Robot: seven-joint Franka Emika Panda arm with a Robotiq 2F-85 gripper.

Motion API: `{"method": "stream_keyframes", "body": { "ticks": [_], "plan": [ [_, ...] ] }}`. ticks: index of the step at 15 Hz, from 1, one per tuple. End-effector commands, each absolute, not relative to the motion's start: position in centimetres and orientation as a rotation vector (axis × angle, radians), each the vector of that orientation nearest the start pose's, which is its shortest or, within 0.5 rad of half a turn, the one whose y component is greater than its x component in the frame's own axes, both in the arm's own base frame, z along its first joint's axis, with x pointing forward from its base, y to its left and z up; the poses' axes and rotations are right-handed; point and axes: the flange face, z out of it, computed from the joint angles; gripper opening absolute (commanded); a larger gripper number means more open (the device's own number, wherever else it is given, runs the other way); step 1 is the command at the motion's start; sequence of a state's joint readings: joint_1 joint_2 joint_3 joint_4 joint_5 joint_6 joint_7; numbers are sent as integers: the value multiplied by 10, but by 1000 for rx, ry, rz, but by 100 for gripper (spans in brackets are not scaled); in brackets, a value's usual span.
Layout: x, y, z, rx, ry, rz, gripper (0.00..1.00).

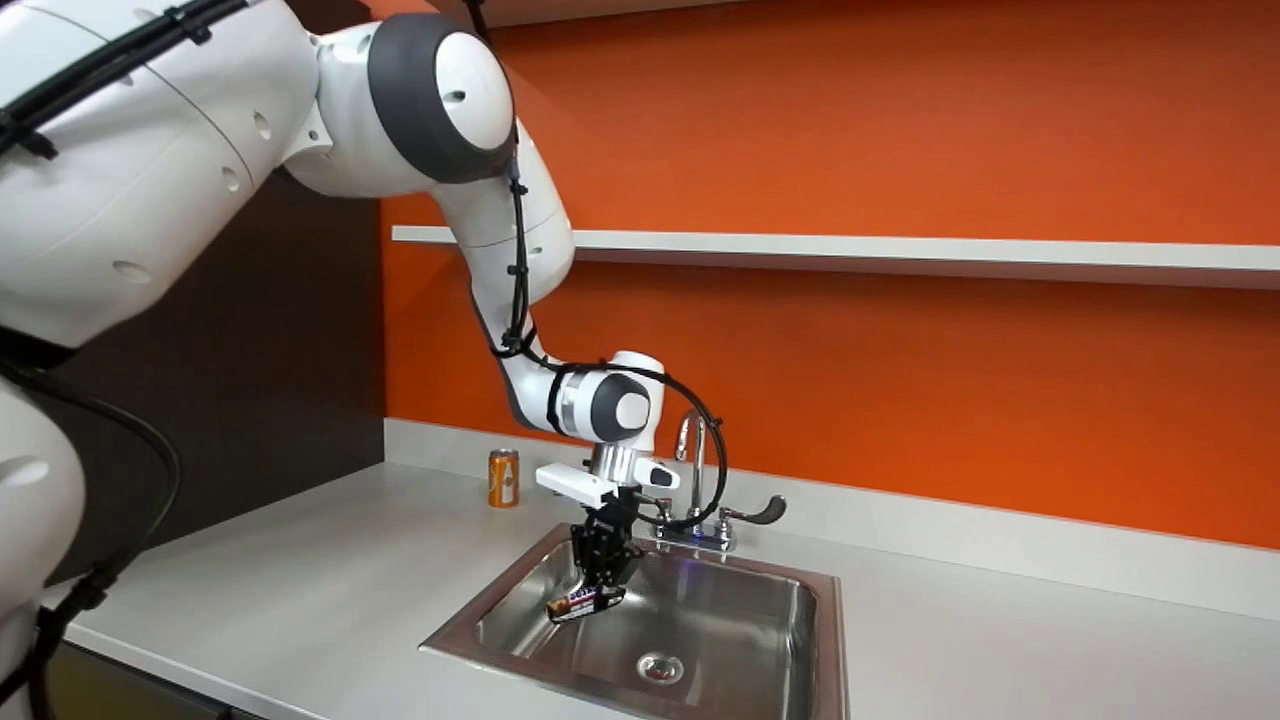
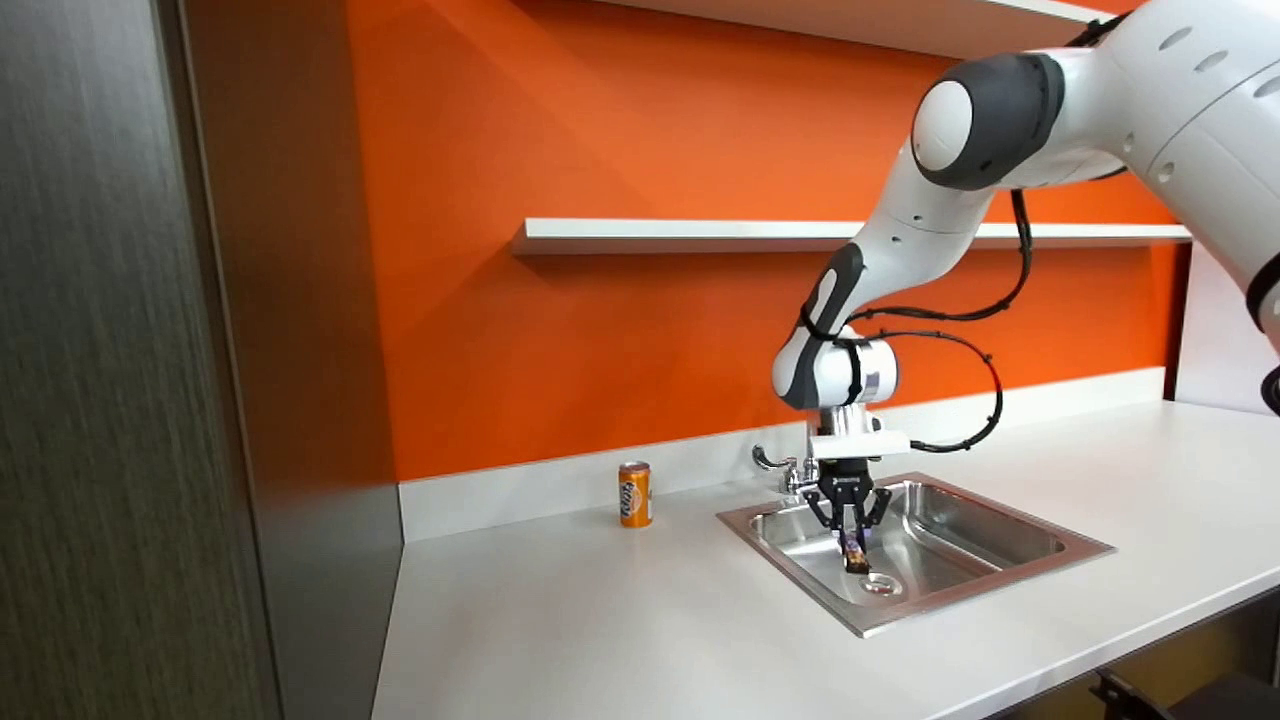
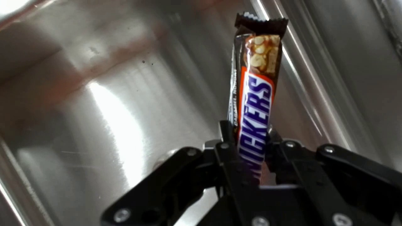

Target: Move the snickers bar to the sink

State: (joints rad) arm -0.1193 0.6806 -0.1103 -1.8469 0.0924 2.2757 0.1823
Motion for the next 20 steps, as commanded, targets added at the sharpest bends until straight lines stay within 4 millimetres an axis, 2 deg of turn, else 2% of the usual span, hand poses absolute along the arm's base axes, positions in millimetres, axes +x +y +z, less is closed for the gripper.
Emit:
{"method": "stream_keyframes", "body": {
  "ticks": [1, 5, 9, 15, 16, 17, 18, 20],
  "plan": [
    [597, -134, 112, -3021, 714, 389, 7],
    [593, -135, 87, -3012, 735, 381, 7],
    [593, -136, 71, -3001, 758, 370, 7],
    [595, -139, 61, -3005, 775, 346, 7],
    [595, -139, 61, -3004, 776, 344, 9],
    [595, -139, 60, -3005, 780, 342, 51],
    [595, -139, 62, -3006, 781, 336, 51],
    [596, -140, 68, -3006, 784, 322, 61]
  ]
}}
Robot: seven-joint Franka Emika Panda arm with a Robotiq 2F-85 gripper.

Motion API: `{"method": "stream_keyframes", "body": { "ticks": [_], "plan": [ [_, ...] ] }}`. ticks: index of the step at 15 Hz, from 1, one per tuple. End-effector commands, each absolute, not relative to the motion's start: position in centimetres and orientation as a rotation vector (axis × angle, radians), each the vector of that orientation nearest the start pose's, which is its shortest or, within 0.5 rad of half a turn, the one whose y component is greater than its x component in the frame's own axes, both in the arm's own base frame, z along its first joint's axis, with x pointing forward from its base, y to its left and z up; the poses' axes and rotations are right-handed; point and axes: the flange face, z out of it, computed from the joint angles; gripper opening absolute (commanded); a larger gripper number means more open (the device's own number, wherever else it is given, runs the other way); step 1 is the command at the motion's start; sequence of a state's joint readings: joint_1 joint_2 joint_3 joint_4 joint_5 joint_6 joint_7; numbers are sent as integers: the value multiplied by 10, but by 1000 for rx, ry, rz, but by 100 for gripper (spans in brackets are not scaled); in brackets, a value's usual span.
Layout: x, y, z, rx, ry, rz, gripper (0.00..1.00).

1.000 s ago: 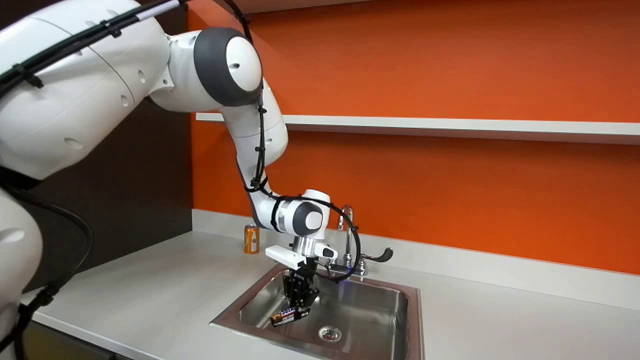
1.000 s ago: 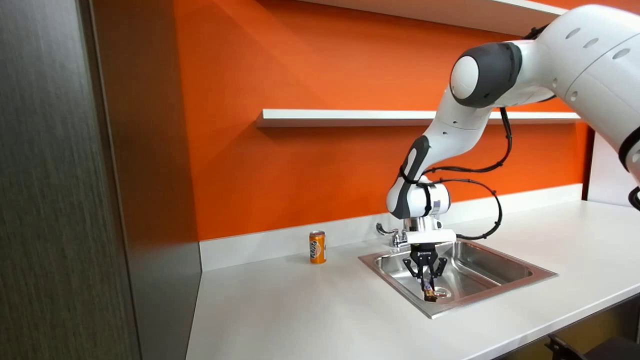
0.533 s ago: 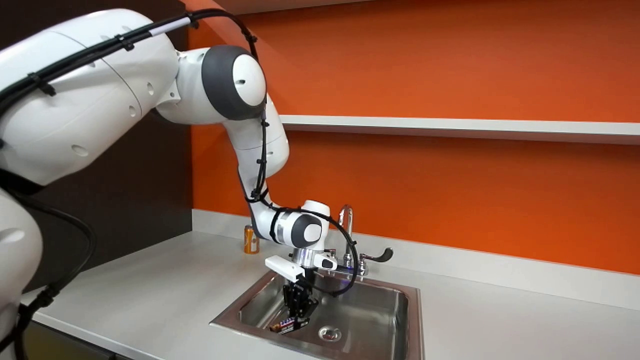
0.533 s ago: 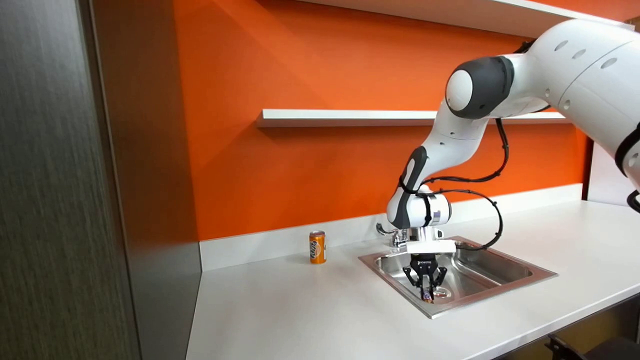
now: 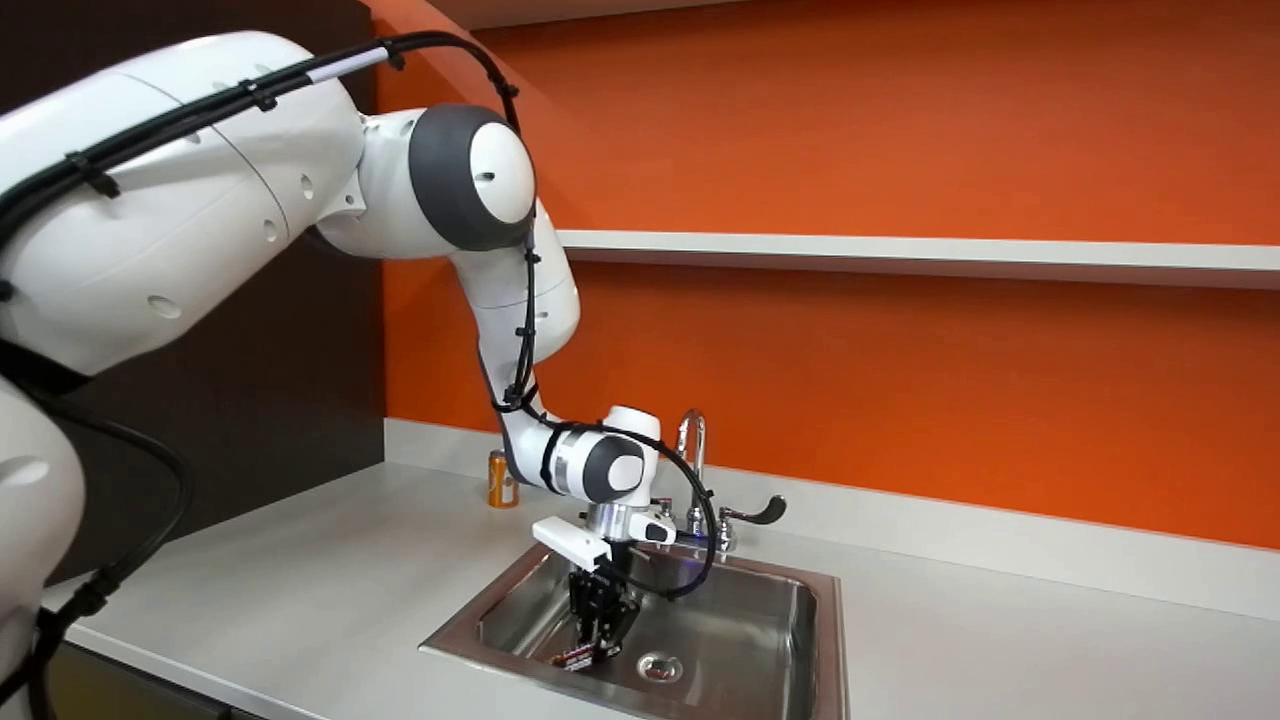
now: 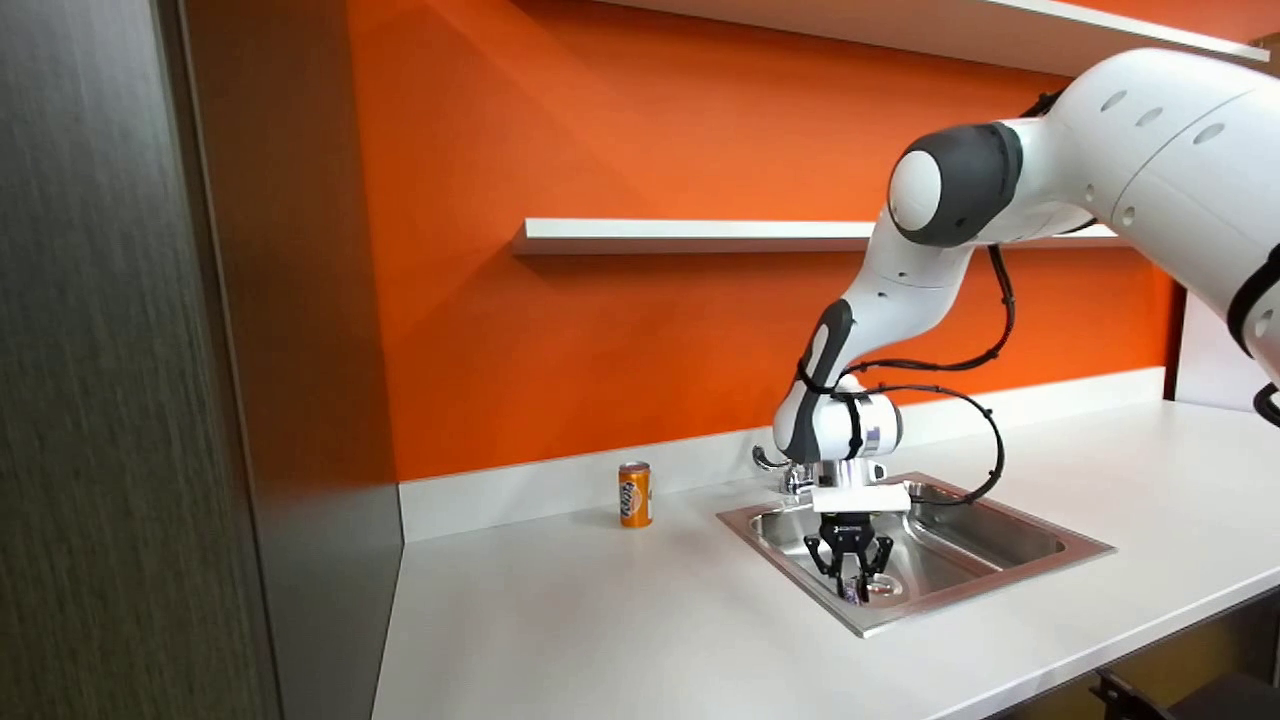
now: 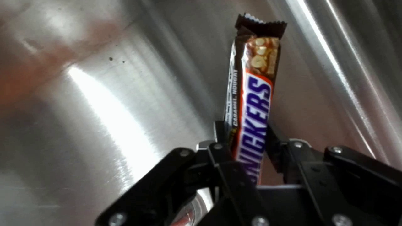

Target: Move the snickers bar to the sink

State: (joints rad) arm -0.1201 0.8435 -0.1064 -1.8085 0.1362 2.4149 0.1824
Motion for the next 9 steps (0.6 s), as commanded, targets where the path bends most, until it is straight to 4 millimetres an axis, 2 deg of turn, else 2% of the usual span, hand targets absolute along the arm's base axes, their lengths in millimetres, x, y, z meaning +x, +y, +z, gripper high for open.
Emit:
{"method": "stream_keyframes", "body": {
  "ticks": [1, 5, 9],
  "plan": [
    [596, -141, 72, -3007, 785, 312, 69],
    [600, -143, 104, -3012, 780, 258, 99],
    [599, -139, 147, -2998, 693, 246, 100]
  ]
}}
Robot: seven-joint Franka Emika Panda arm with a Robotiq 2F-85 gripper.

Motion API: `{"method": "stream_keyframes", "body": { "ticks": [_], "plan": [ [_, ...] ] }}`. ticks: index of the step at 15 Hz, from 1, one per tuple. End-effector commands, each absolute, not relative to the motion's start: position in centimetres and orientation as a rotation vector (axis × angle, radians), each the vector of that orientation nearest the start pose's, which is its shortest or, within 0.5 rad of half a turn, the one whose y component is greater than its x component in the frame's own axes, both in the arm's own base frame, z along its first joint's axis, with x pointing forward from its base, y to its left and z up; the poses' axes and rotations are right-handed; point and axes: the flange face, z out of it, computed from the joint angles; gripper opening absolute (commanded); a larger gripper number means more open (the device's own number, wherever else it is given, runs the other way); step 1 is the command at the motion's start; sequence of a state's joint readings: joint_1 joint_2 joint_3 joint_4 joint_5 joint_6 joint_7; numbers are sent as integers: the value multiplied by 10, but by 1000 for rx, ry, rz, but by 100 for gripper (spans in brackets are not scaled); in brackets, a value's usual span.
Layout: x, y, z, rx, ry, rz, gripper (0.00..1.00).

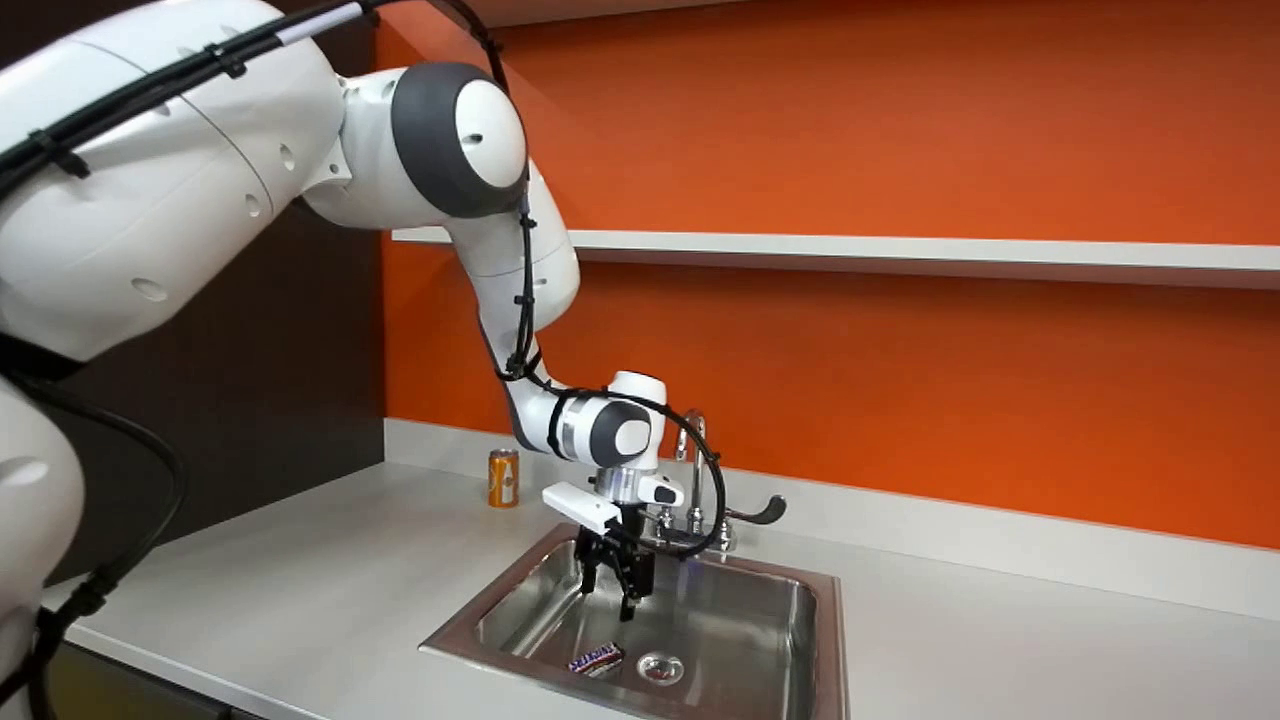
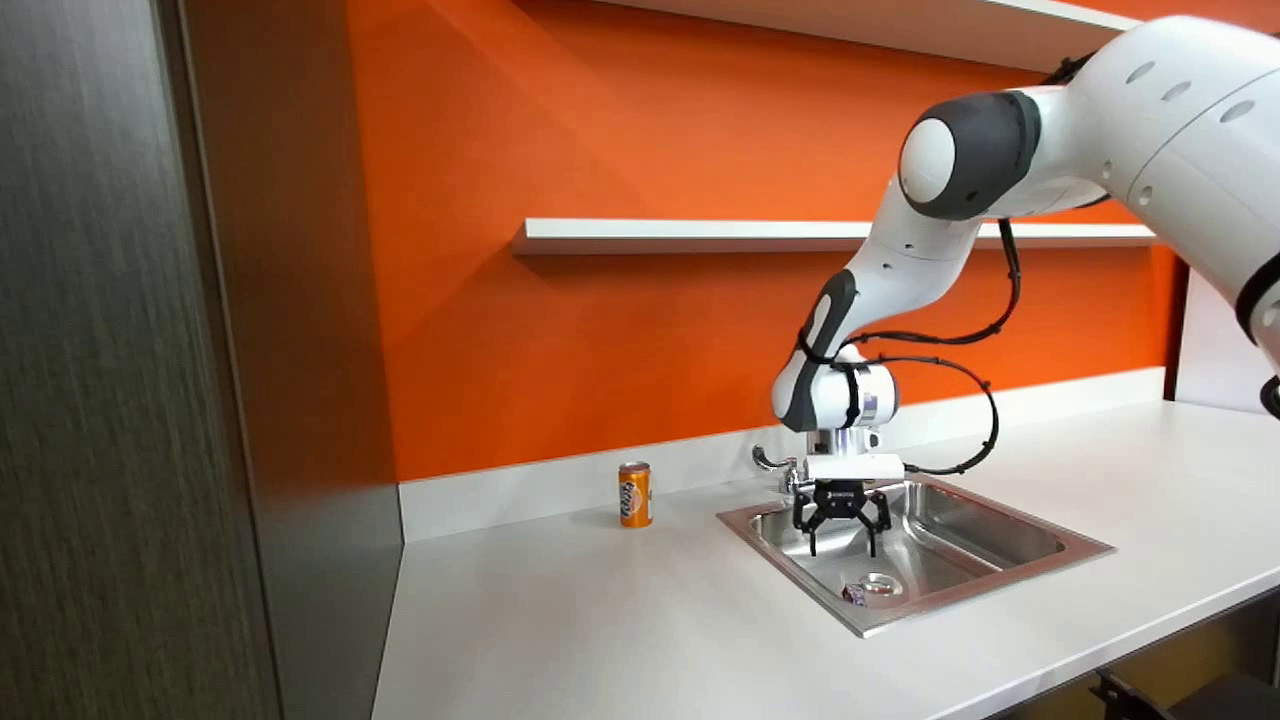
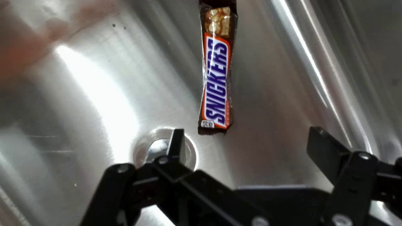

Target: Move the snickers bar to the sink

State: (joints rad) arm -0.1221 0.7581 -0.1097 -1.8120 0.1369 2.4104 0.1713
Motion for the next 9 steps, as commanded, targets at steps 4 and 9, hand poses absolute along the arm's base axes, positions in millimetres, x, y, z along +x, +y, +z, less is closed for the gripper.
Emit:
{"method": "stream_keyframes", "body": {
  "ticks": [4, 9],
  "plan": [
    [581, -129, 180, -2993, 626, 284, 100],
    [543, -113, 214, -2994, 563, 349, 100]
  ]
}}
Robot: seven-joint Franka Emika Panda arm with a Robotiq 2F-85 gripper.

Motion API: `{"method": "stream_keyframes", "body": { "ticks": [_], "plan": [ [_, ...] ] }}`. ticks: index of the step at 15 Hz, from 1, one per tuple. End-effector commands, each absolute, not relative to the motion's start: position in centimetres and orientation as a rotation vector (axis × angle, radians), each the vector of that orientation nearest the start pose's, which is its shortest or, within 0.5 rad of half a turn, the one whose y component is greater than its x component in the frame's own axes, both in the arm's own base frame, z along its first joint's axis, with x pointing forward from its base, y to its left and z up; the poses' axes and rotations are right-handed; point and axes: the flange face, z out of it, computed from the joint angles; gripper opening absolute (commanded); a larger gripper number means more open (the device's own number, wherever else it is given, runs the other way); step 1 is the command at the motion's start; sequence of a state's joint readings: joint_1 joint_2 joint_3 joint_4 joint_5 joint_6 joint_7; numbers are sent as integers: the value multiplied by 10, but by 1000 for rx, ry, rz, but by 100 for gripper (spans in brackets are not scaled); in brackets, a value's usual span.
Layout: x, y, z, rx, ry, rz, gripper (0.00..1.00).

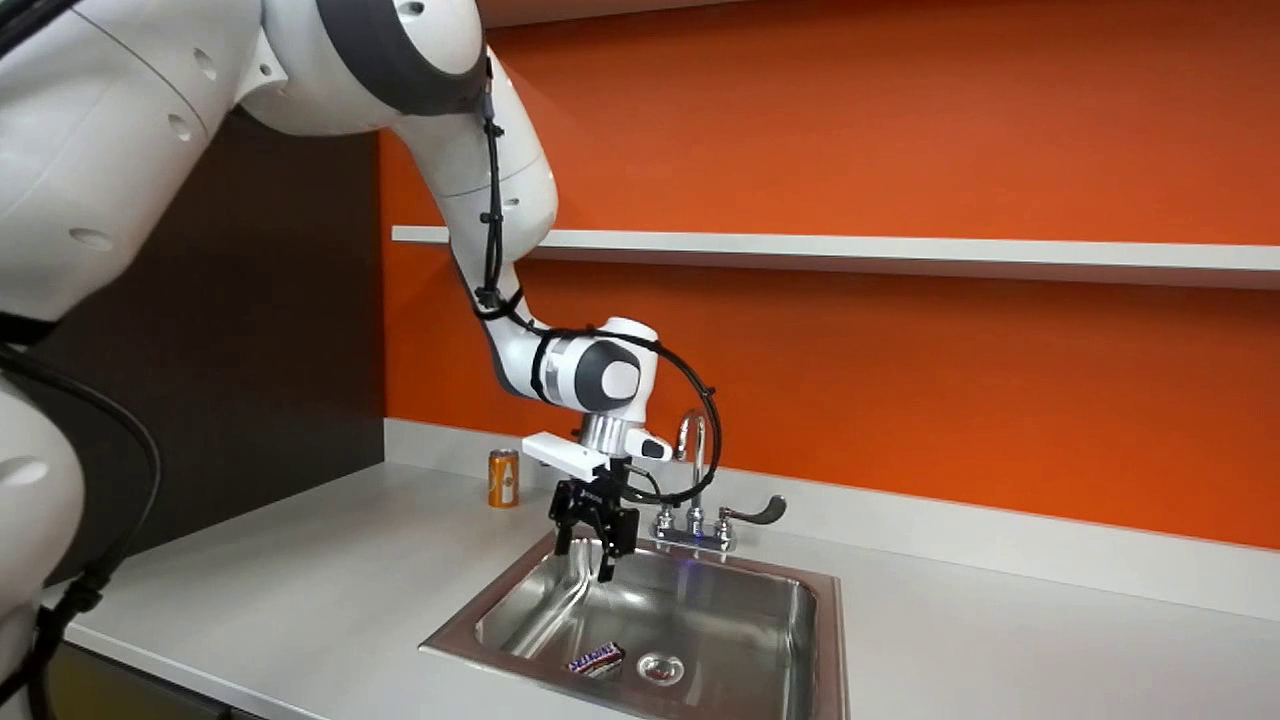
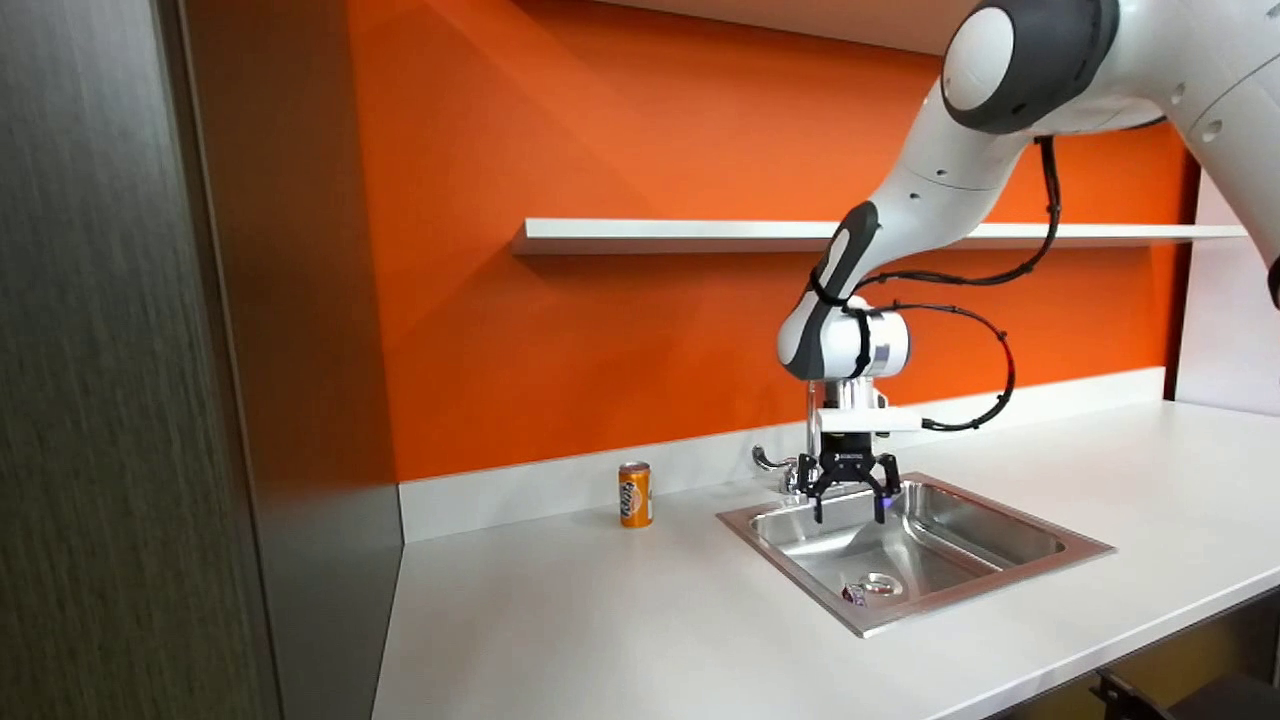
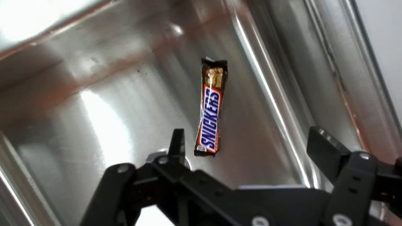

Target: Move the snickers bar to the sink

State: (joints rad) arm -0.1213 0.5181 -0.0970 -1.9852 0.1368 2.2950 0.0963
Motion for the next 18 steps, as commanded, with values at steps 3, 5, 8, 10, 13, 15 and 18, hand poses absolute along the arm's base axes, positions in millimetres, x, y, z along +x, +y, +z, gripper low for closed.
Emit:
{"method": "stream_keyframes", "body": {
  "ticks": [3, 5, 8, 10, 13, 15, 18],
  "plan": [
    [516, -100, 233, -2994, 491, 384, 100],
    [496, -89, 249, -2997, 409, 388, 100],
    [467, -73, 272, -2999, 306, 385, 100],
    [449, -63, 286, -2996, 251, 382, 100],
    [425, -54, 305, -2995, 201, 378, 100],
    [411, -49, 316, -3001, 164, 393, 100],
    [416, -50, 312, -2994, 191, 411, 100]
  ]
}}
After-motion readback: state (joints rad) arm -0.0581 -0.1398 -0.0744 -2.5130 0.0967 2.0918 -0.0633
